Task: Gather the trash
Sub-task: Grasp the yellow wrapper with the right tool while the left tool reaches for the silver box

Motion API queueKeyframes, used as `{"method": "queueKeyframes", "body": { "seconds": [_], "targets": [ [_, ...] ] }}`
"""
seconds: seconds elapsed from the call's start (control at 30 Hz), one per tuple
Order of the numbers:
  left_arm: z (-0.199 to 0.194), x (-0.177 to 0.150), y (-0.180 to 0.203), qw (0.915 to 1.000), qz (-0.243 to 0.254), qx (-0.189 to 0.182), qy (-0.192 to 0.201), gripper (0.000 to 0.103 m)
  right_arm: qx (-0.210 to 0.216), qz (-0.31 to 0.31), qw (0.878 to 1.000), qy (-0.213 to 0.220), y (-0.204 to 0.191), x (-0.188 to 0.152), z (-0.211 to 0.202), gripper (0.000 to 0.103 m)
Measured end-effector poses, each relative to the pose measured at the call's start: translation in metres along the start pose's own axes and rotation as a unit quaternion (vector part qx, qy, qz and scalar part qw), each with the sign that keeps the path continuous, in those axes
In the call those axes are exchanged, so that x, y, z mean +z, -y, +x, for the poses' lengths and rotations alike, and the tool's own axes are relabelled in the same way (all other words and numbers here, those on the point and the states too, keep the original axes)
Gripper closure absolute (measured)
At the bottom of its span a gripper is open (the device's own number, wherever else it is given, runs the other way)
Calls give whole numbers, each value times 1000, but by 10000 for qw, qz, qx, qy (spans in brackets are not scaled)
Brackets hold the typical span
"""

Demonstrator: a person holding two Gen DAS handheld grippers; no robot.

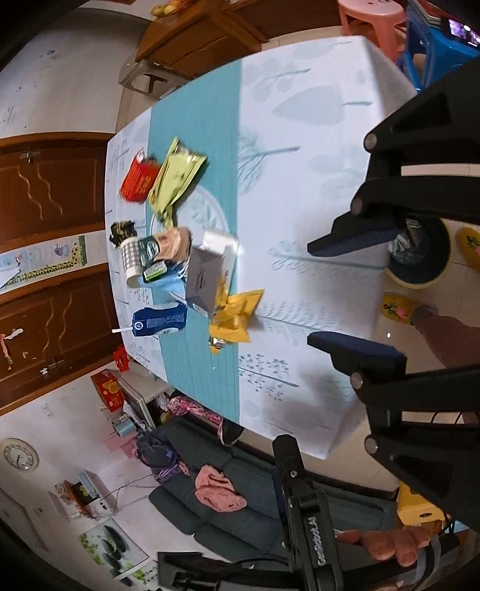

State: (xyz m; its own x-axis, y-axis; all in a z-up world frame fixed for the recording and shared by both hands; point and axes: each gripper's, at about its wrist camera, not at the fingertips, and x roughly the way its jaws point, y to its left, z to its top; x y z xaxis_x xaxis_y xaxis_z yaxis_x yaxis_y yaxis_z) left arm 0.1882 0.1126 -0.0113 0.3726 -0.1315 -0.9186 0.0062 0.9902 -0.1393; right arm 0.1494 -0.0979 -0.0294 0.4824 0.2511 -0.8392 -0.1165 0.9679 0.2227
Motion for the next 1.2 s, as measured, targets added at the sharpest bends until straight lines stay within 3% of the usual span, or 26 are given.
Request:
{"method": "queueKeyframes", "body": {
  "seconds": [0.1, 0.37, 0.57, 0.6, 0.63, 0.67, 0.83, 1.07, 1.2],
  "targets": [
    [12, 25, -16, 9996, 258, -100, -62, 34, -111, -68, 9999, -75, -17, 15, 32, 50],
    [55, 82, -54, 9956, 774, -333, -420, 34, -828, -194, 9961, -236, -53, 39, 116, 49],
    [79, 113, -60, 9913, 1127, -450, -505, 34, -1233, -31, 9923, -68, -52, 54, 138, 50],
    [82, 118, -61, 9908, 1160, -471, -506, 34, -1261, -12, 9920, -73, -52, 57, 139, 59],
    [85, 125, -60, 9901, 1209, -509, -506, 34, -1271, 42, 9918, -115, -50, 59, 141, 78],
    [88, 129, -60, 9895, 1243, -535, -505, 34, -1285, 112, 9915, -162, -48, 60, 143, 80],
    [100, 152, -52, 9863, 1459, -627, -456, 34, -799, 736, 9938, -234, -33, 63, 133, 88],
    [116, 177, -30, 9807, 1771, -704, -429, 33, -138, 1645, 9862, 145, -15, 65, 86, 89],
    [129, 190, -14, 9764, 2016, -653, -417, 33, -149, 1933, 9803, 365, -4, 65, 67, 89]
  ]
}}
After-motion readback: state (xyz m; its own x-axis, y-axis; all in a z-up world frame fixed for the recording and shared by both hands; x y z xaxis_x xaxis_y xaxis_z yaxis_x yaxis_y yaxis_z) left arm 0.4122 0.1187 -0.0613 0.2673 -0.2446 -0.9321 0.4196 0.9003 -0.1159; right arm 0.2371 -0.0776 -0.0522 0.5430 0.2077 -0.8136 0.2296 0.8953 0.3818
